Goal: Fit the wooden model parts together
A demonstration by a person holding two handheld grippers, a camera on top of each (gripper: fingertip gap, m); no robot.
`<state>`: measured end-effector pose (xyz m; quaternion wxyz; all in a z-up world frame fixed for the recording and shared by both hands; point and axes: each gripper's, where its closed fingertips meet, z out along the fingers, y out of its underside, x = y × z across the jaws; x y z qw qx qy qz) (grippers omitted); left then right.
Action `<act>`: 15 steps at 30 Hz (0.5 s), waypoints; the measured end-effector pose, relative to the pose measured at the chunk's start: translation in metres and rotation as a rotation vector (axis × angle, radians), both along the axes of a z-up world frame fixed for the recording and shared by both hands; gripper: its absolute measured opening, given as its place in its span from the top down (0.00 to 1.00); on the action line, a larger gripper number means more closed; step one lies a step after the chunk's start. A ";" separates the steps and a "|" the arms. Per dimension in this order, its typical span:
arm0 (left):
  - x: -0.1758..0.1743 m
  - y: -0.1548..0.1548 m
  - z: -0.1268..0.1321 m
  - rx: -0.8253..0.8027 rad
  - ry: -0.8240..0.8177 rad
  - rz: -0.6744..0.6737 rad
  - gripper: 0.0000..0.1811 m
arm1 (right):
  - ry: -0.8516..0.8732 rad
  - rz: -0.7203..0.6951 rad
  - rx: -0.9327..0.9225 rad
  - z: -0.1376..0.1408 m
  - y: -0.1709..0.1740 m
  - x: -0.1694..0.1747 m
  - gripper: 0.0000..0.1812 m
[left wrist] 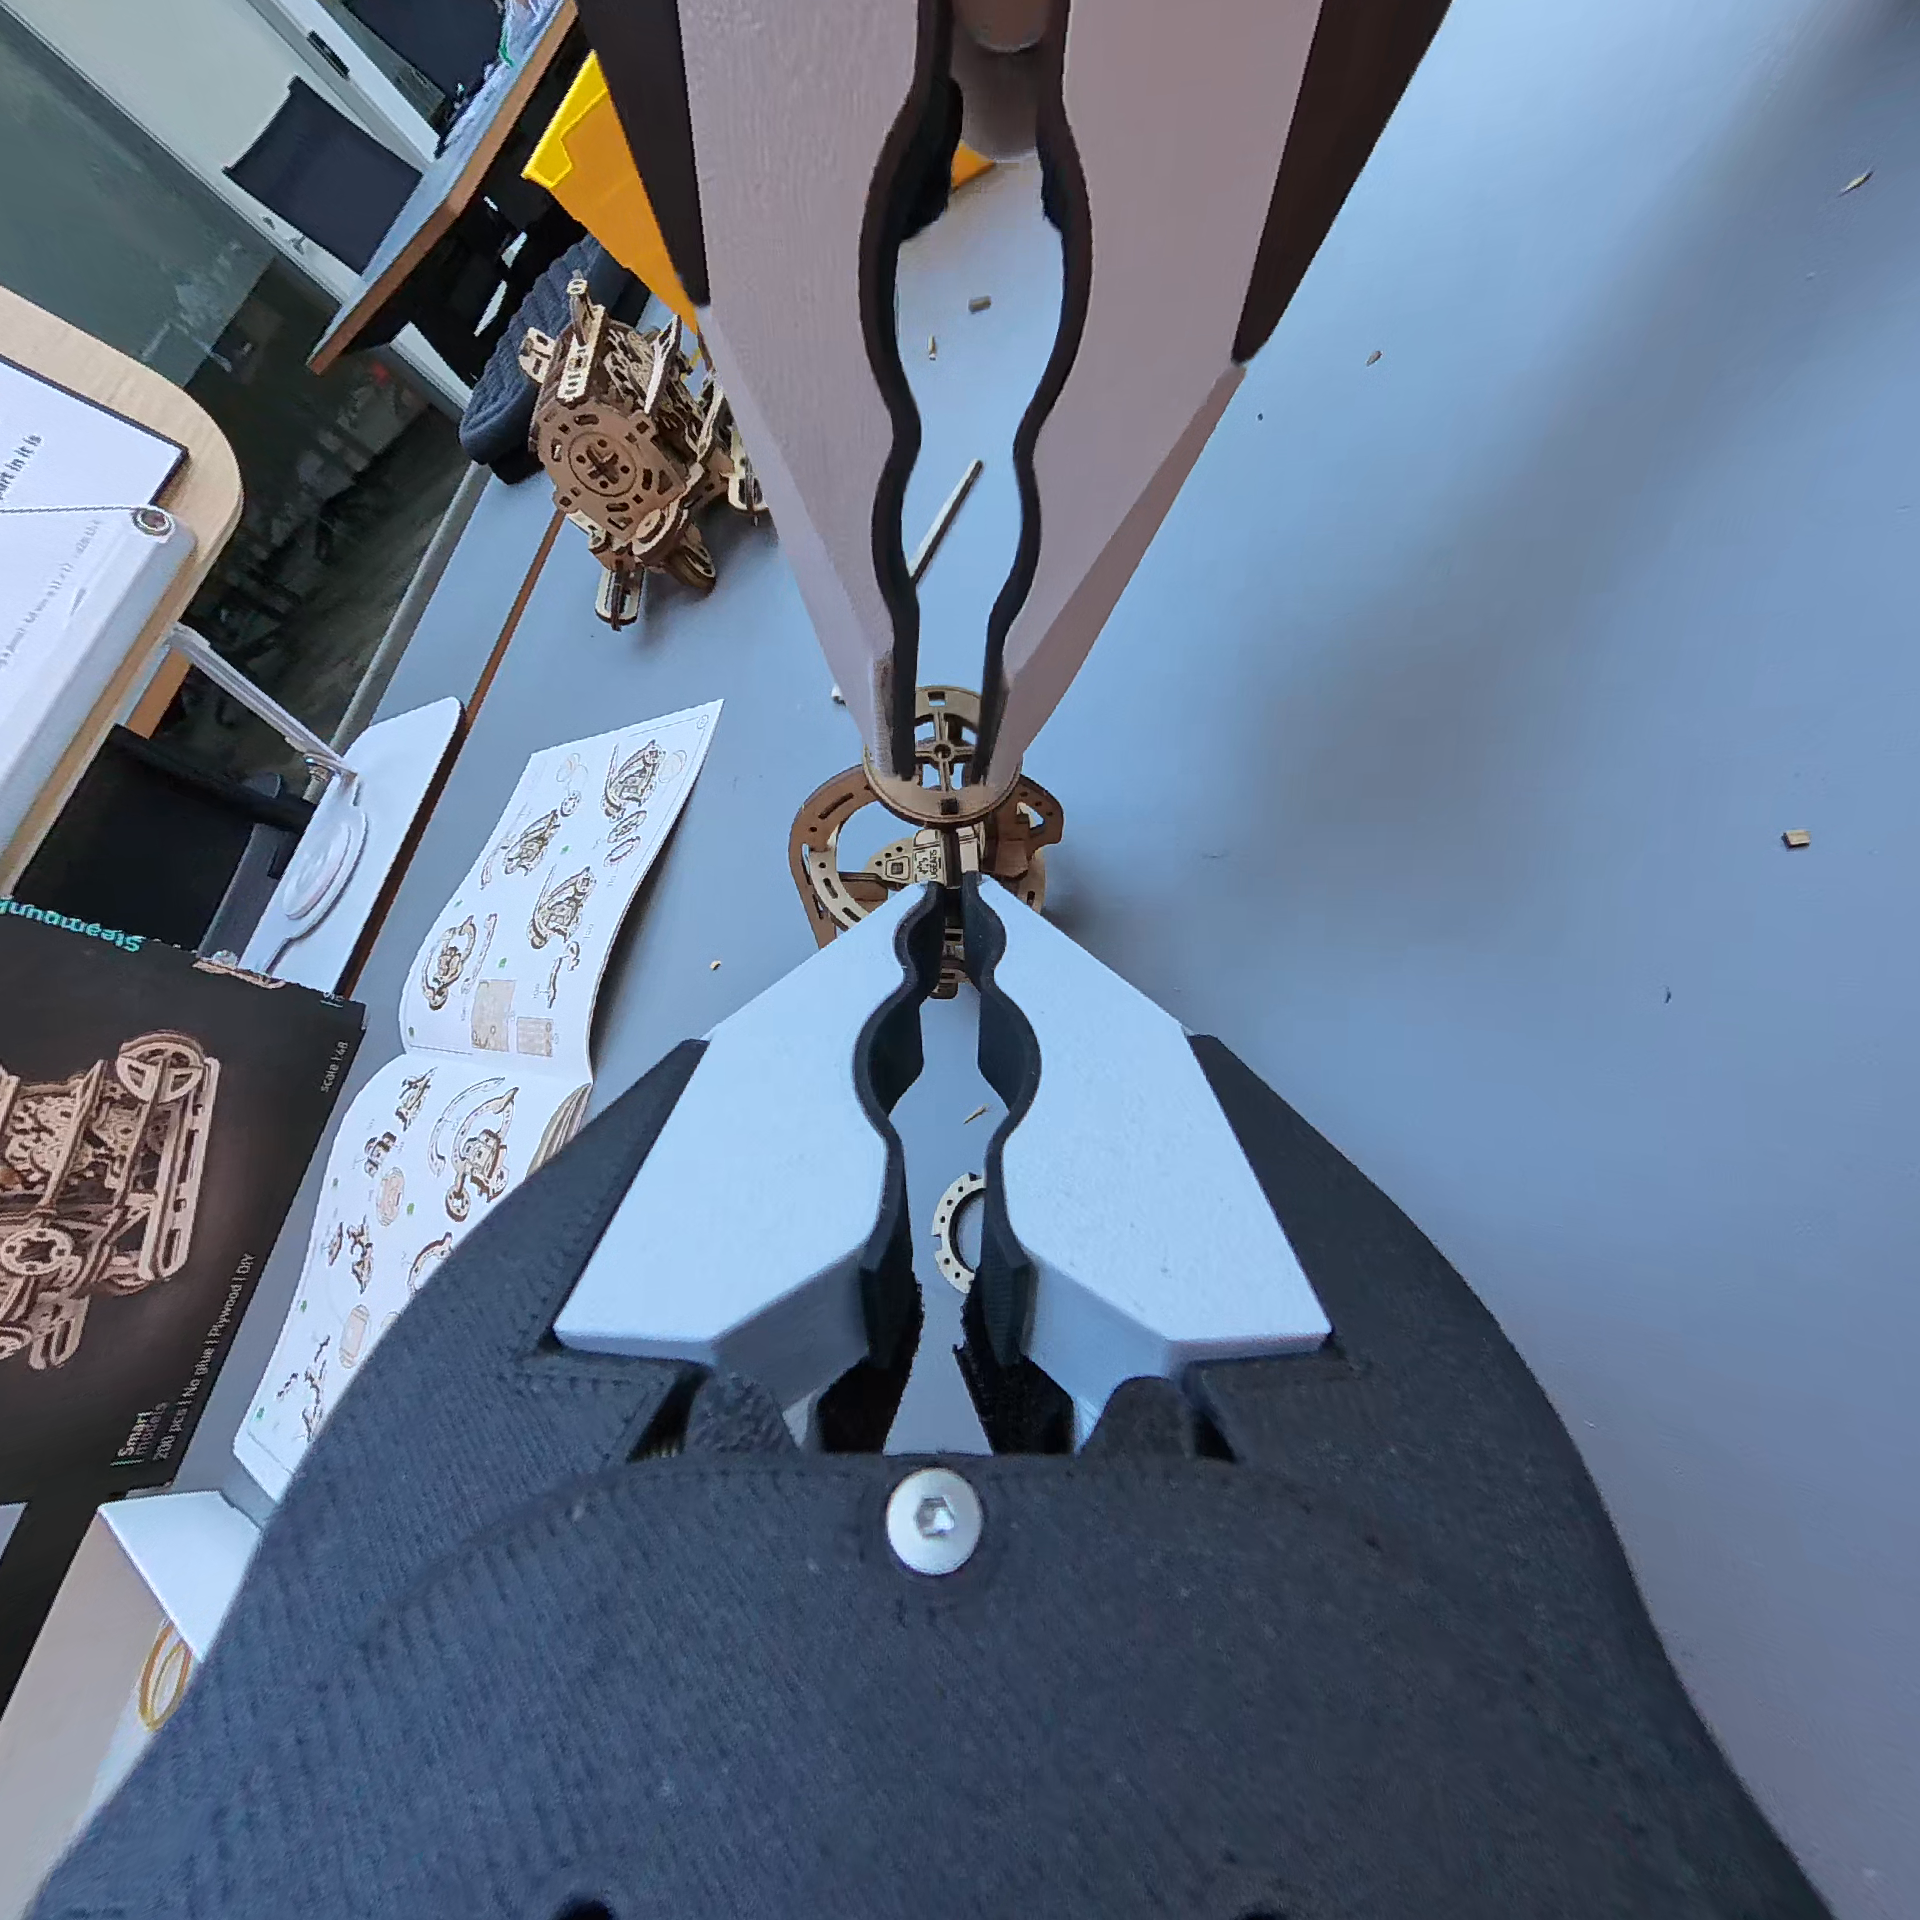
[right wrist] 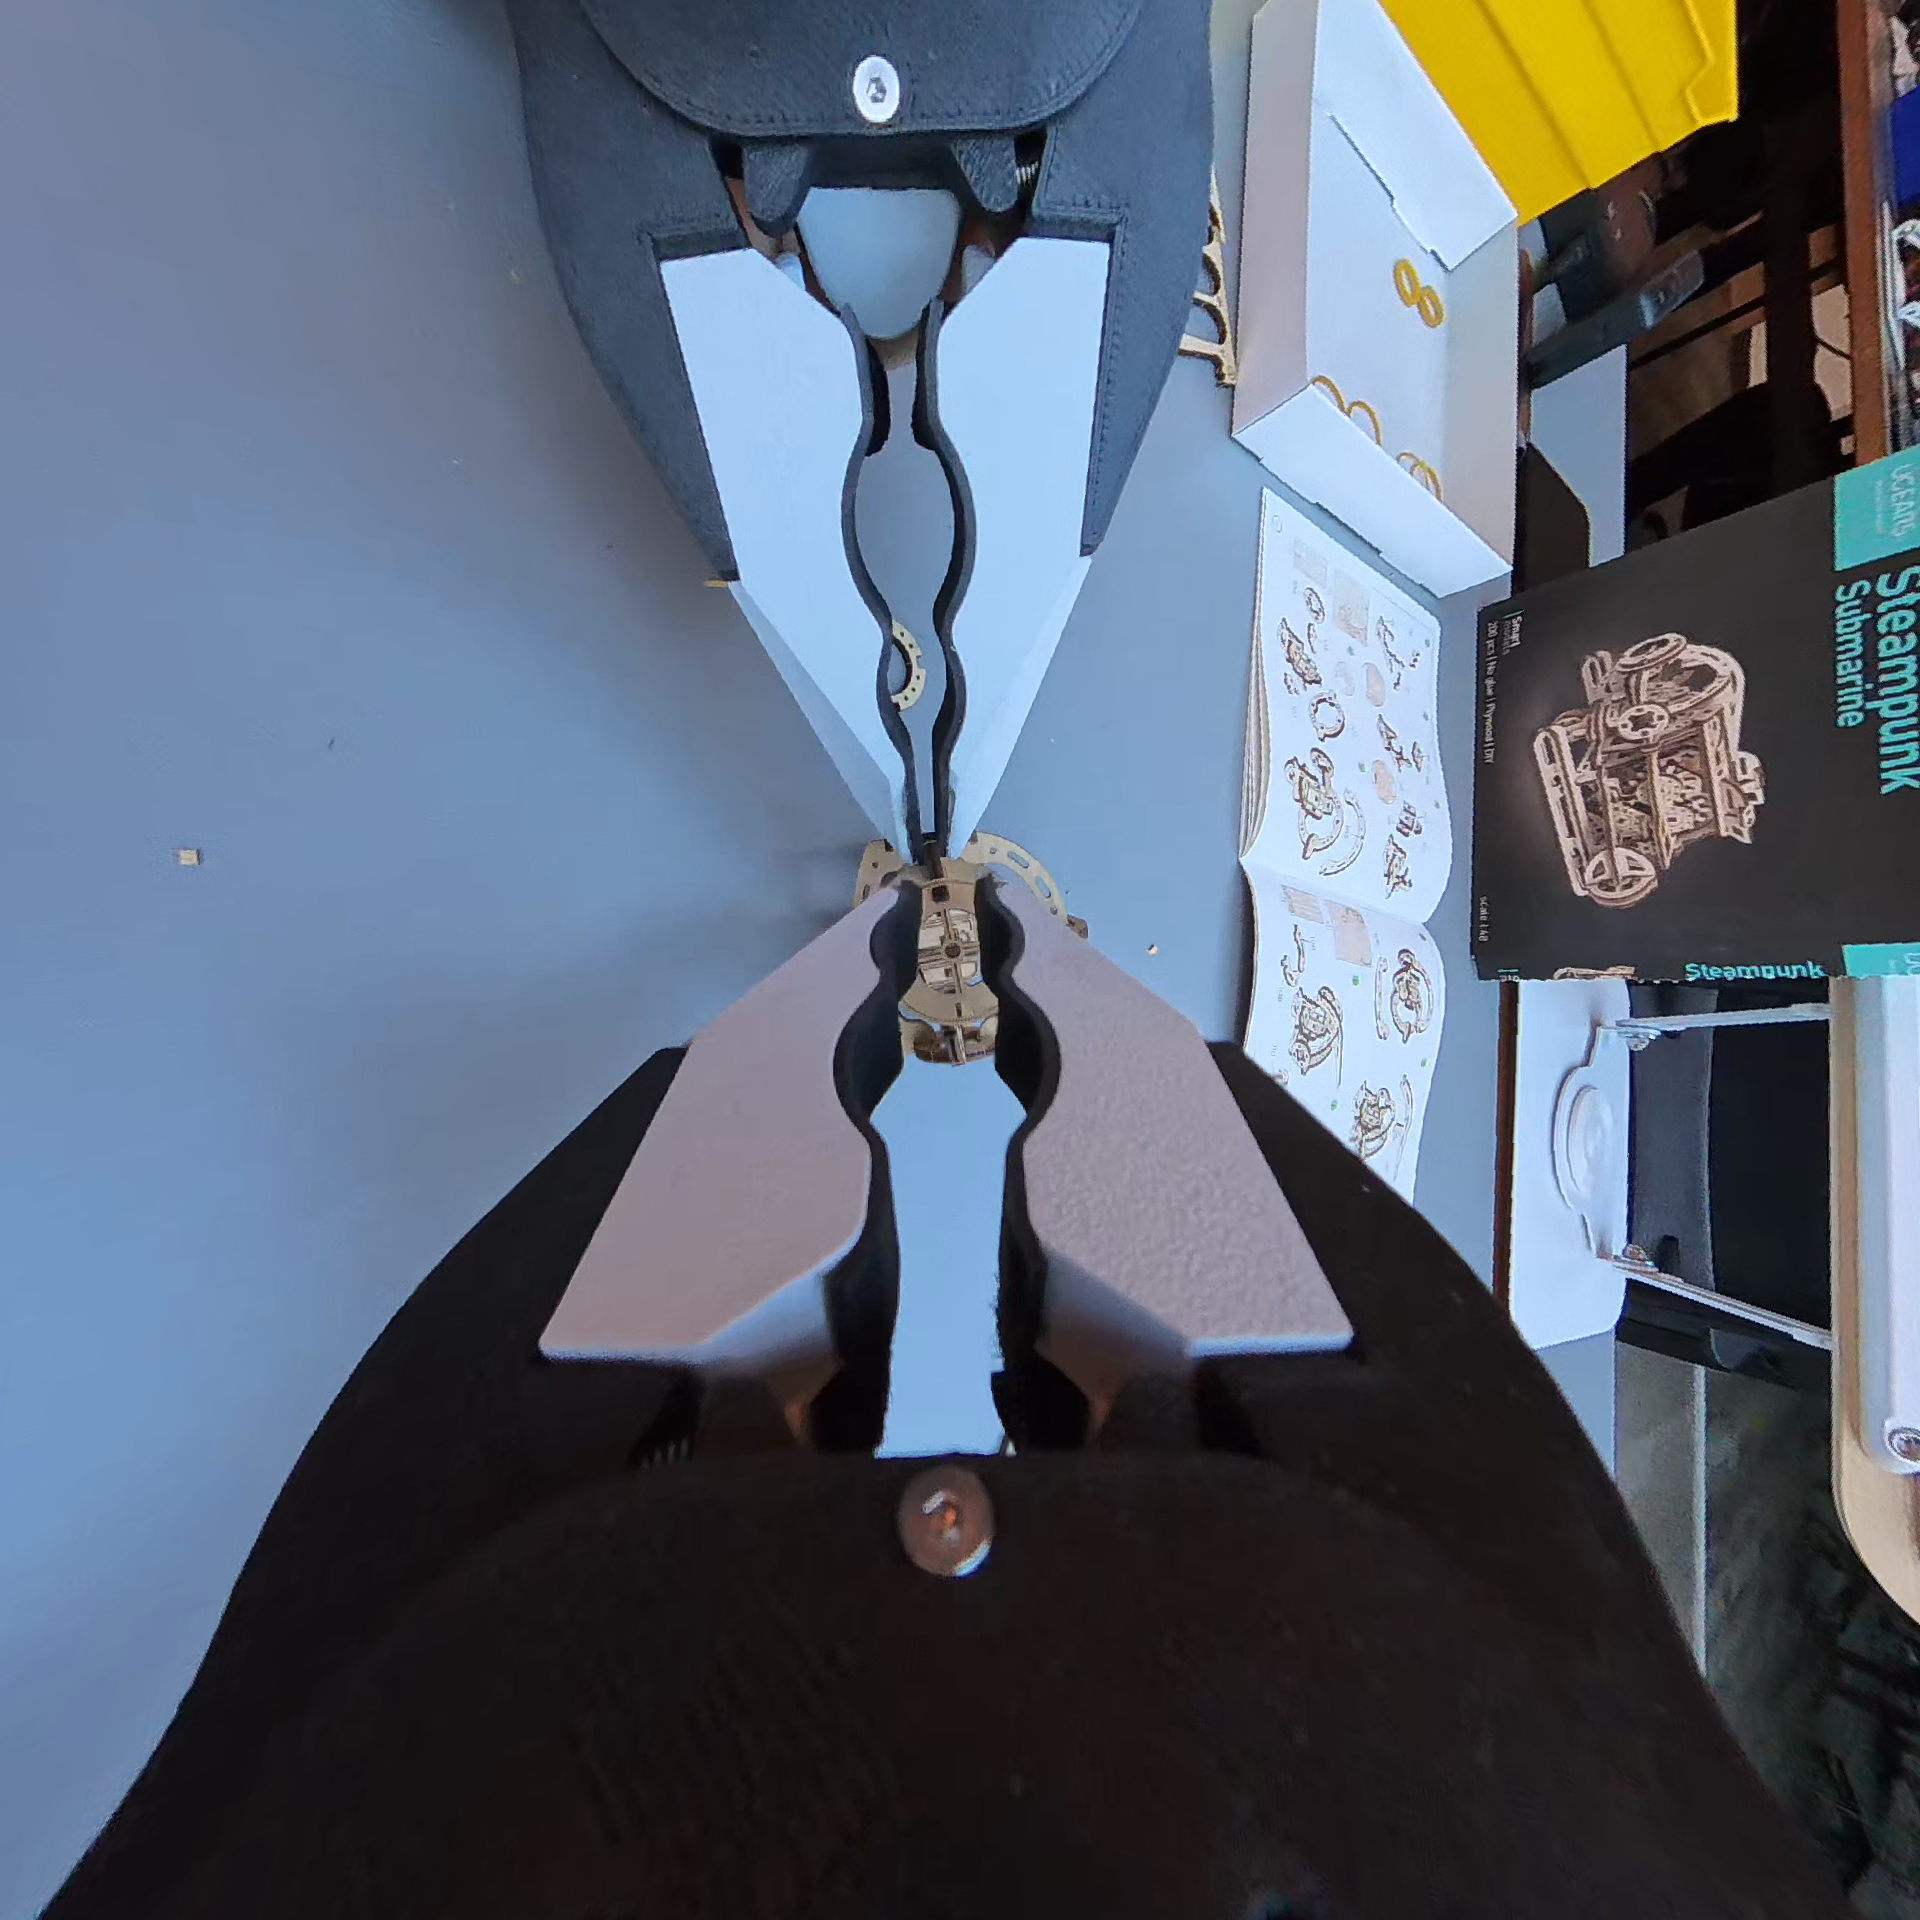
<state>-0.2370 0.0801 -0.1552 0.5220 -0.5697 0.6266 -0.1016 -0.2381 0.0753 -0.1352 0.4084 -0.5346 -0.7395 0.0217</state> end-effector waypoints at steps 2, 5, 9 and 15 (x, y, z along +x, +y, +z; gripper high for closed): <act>0.000 0.000 0.000 -0.002 -0.002 -0.001 0.99 | -0.019 -0.009 0.018 0.000 0.003 0.005 0.94; -0.001 0.000 0.000 -0.005 -0.007 -0.001 0.99 | 0.018 -0.040 0.000 0.006 0.007 0.015 0.92; -0.003 0.000 -0.002 0.002 -0.020 -0.003 0.99 | 0.166 -0.010 -0.111 0.008 0.004 0.023 0.86; -0.009 -0.001 -0.006 -0.015 -0.016 0.006 0.99 | 0.308 0.044 -0.202 -0.013 0.011 0.023 0.84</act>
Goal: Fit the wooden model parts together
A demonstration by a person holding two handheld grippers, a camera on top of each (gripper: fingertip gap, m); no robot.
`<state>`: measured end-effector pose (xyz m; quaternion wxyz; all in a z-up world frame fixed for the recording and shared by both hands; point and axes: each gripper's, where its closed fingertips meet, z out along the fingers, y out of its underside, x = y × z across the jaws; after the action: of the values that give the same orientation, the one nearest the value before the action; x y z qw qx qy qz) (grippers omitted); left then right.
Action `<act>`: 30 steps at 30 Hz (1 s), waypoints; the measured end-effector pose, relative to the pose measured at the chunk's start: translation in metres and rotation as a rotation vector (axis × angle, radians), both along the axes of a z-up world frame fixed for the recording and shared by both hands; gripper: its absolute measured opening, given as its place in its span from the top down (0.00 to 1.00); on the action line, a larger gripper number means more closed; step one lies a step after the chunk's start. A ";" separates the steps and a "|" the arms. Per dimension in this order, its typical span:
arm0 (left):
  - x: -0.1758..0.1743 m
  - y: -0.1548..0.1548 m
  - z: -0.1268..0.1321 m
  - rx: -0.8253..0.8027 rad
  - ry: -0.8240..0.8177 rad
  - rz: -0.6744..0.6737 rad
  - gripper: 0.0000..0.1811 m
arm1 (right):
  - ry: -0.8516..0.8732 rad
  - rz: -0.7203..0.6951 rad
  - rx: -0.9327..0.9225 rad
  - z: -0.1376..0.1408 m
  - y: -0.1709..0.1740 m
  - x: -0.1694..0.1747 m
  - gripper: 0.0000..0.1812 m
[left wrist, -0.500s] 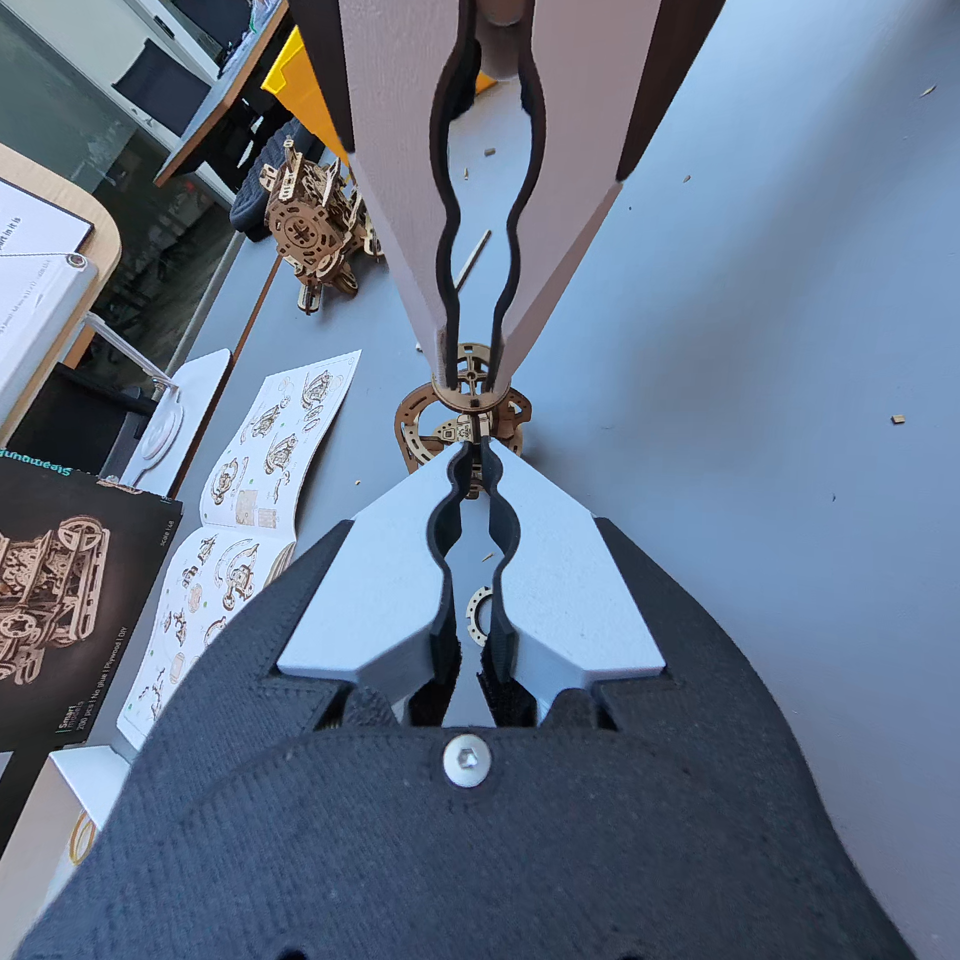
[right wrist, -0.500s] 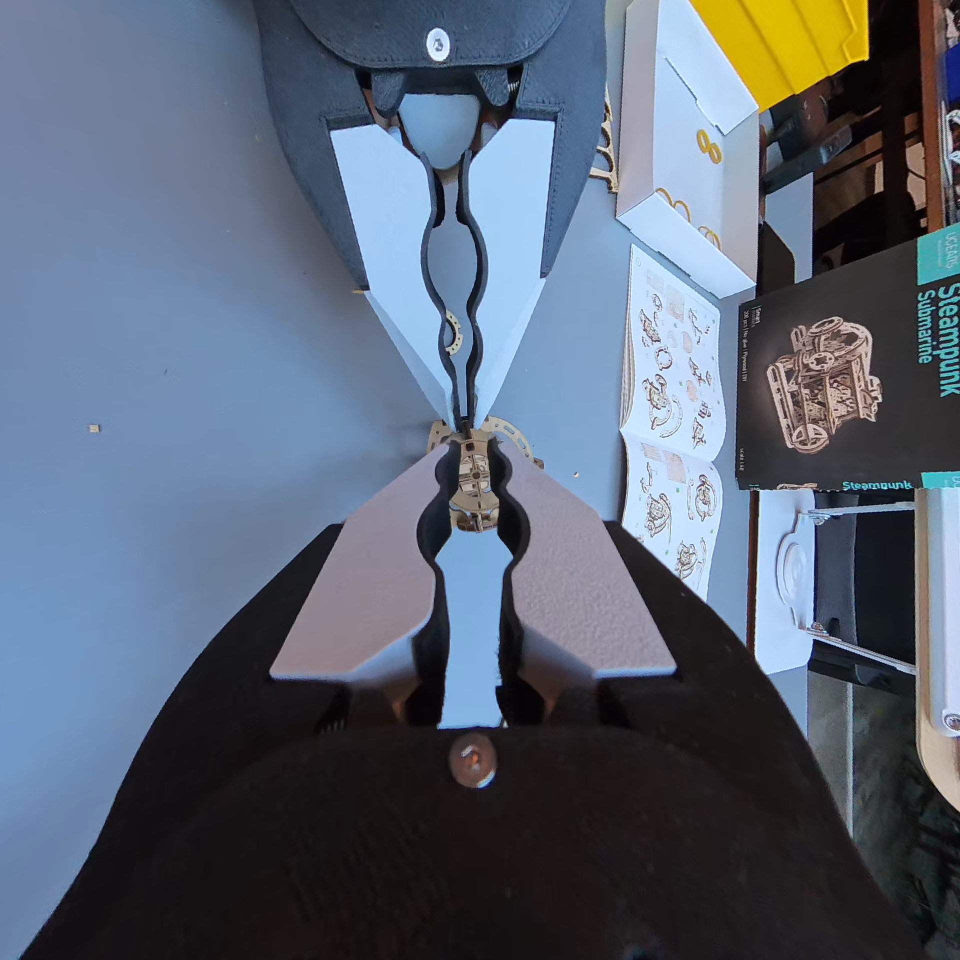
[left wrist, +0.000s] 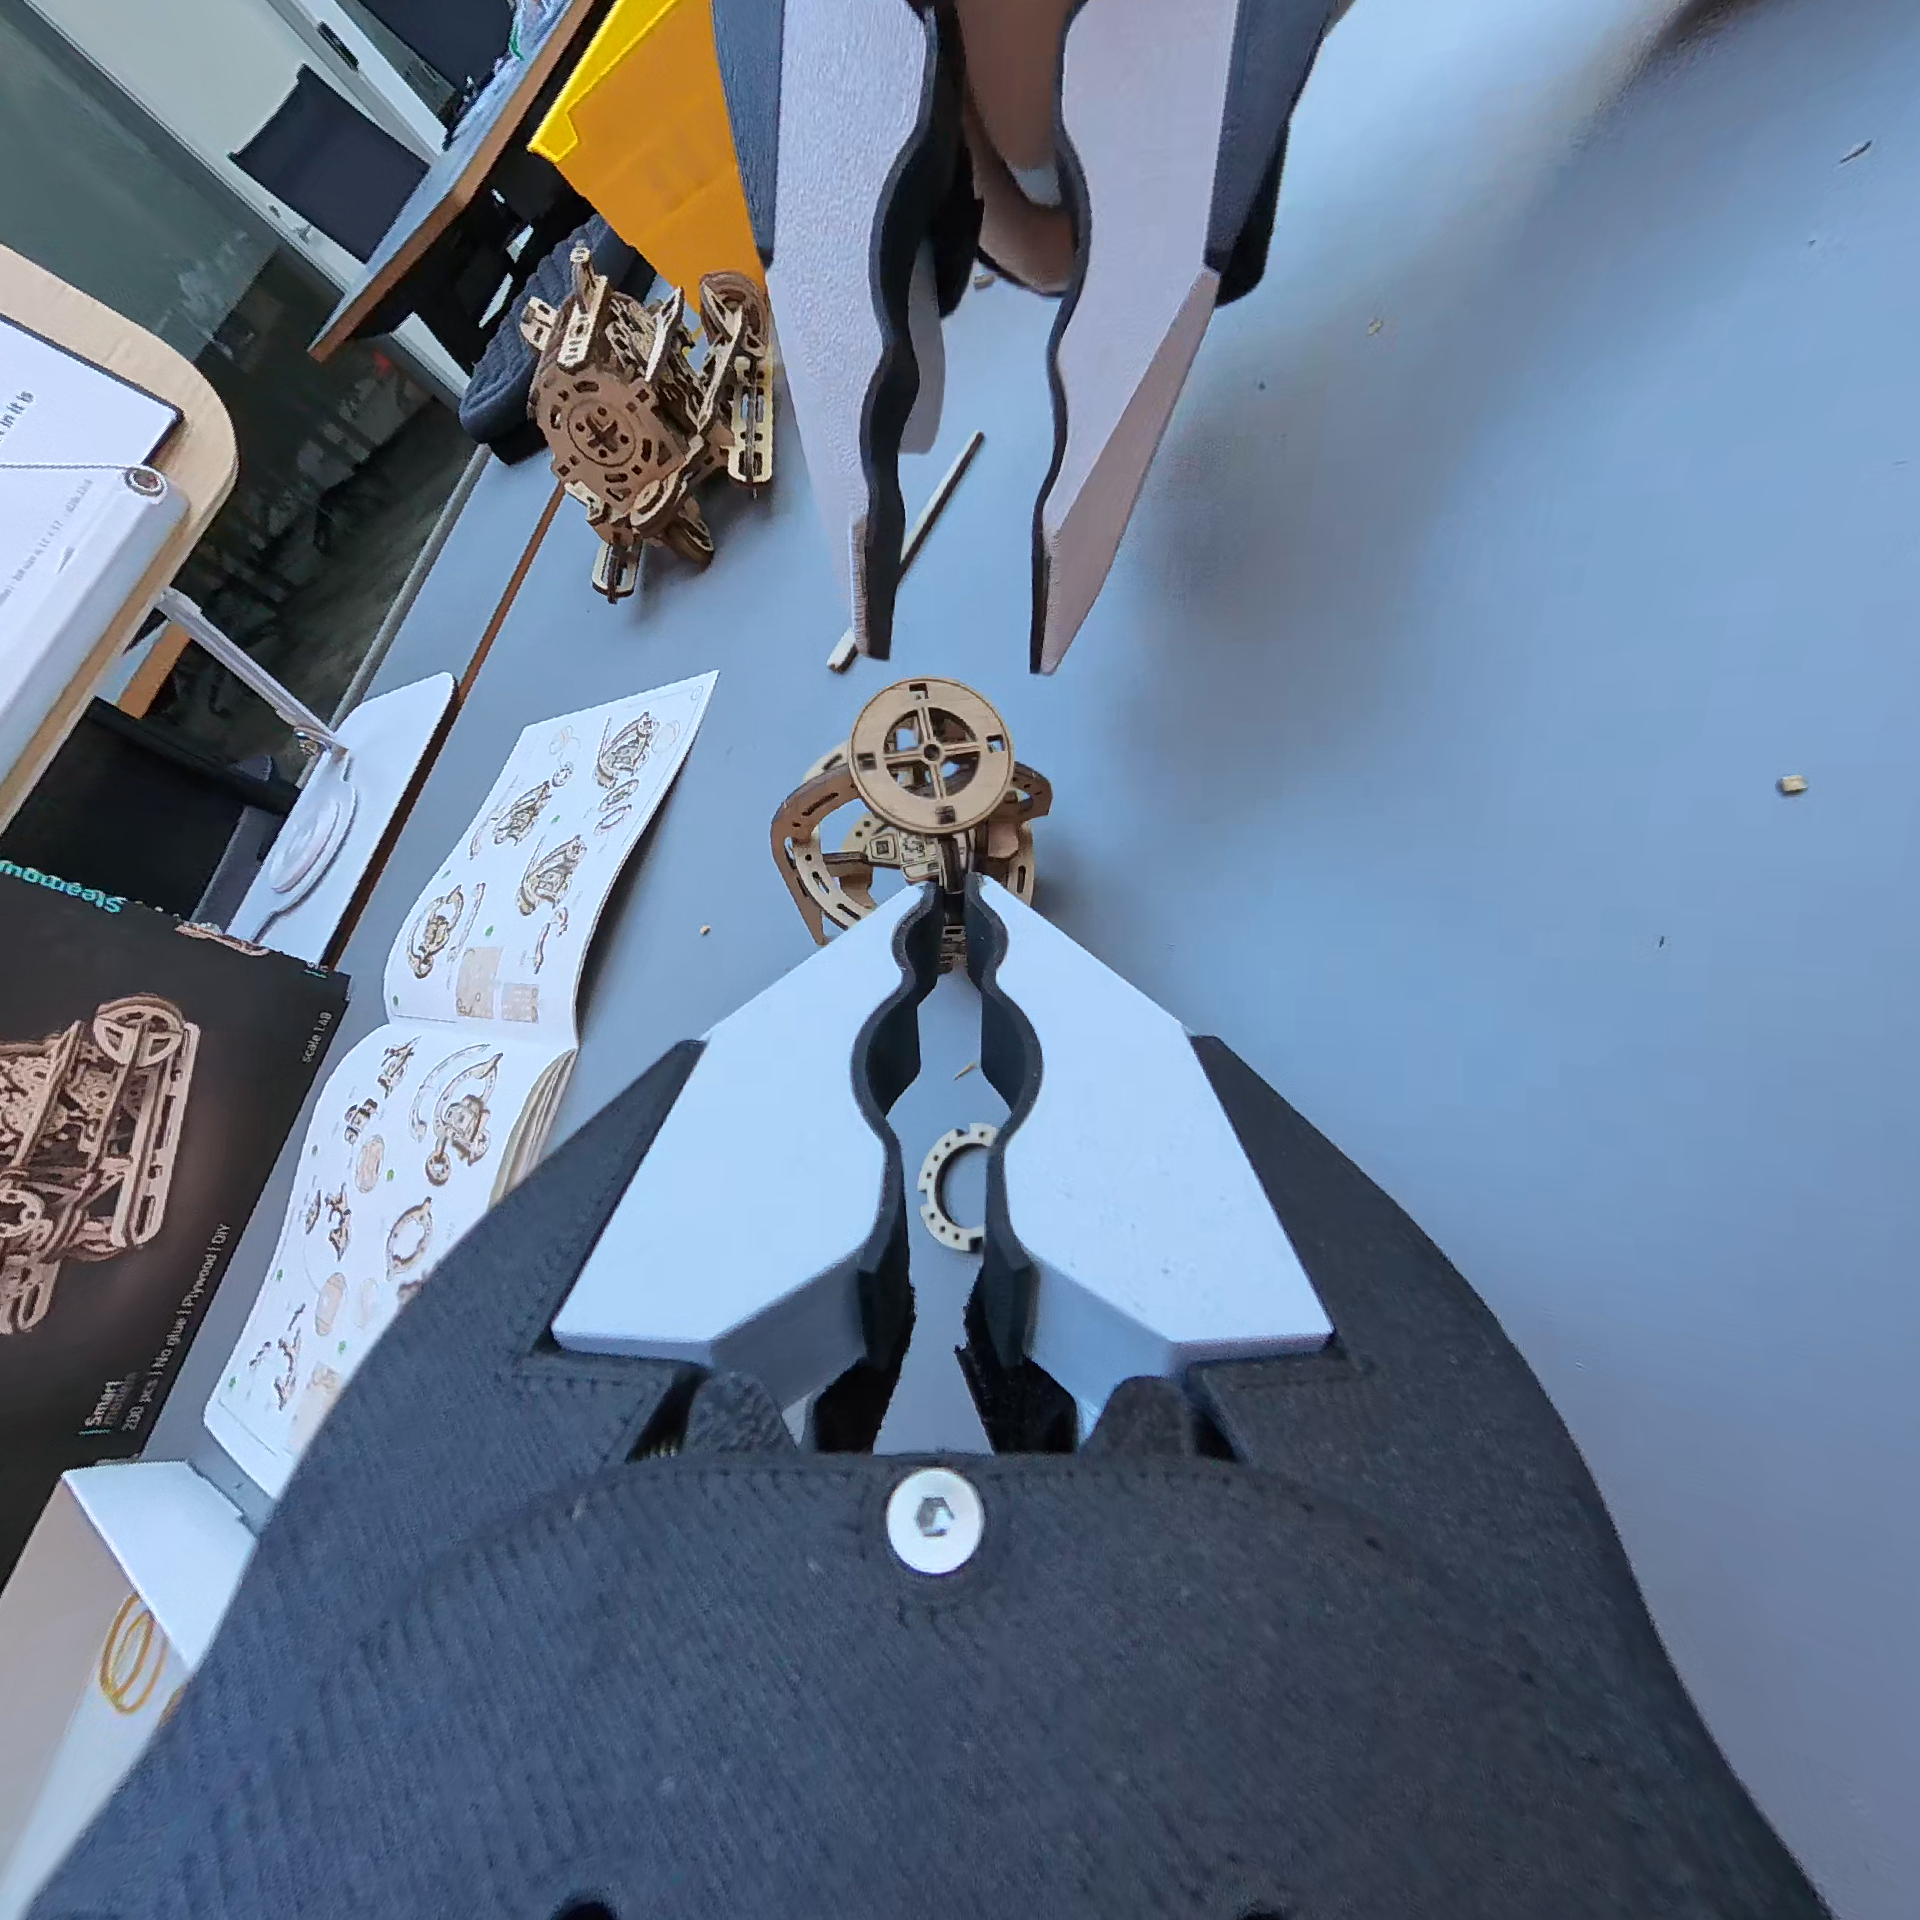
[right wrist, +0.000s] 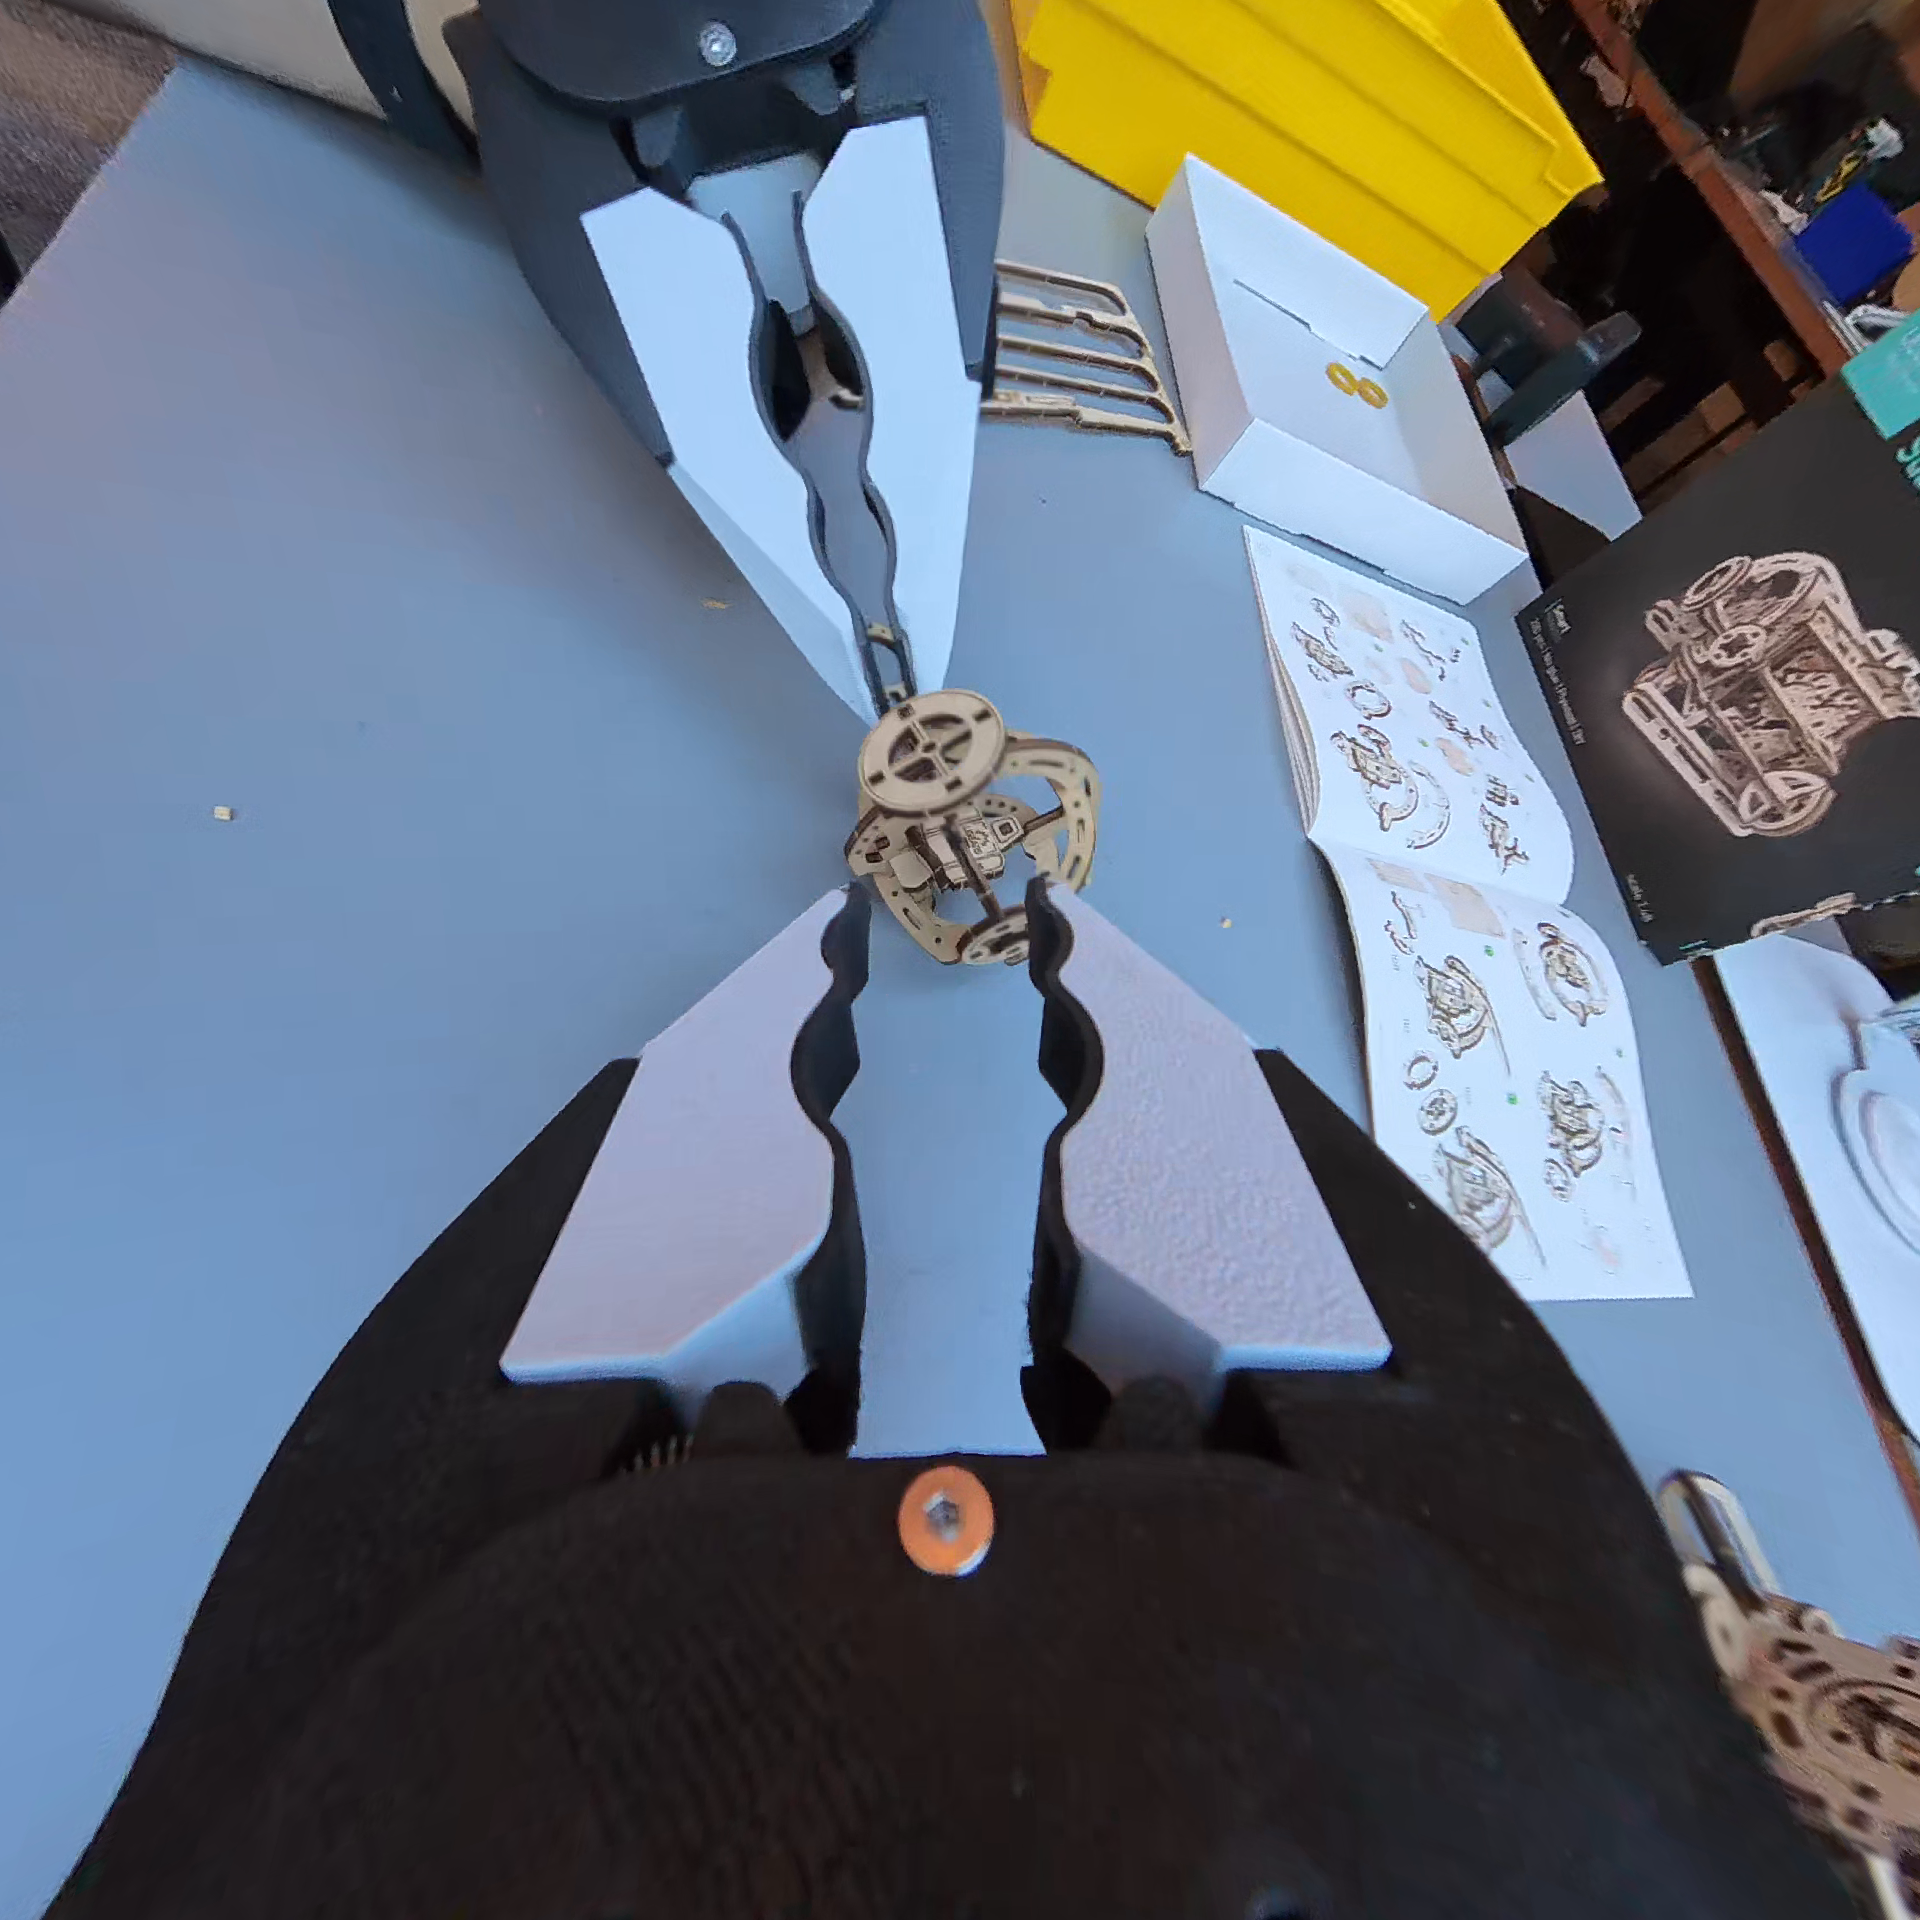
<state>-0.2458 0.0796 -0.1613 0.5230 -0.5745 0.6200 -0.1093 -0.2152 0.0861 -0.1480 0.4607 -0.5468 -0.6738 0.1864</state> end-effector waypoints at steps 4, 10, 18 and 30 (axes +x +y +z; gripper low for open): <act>-0.003 0.000 0.000 0.001 -0.011 0.004 0.98 | 0.029 0.031 -0.065 -0.008 0.005 -0.005 0.84; -0.008 -0.002 0.005 -0.016 -0.046 0.013 0.94 | 0.088 0.065 -0.077 -0.003 0.007 -0.011 0.85; -0.023 -0.006 0.009 -0.115 -0.124 0.080 0.85 | 0.114 0.116 -0.010 0.003 0.007 -0.015 0.86; -0.023 -0.004 0.021 -0.372 -0.343 0.333 0.63 | 0.018 0.288 0.106 0.007 0.001 -0.027 0.91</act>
<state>-0.2686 0.0756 -0.1401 0.5166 -0.7273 0.3893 -0.2293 -0.2426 0.0875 -0.1406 0.4633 -0.4178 -0.7501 0.2195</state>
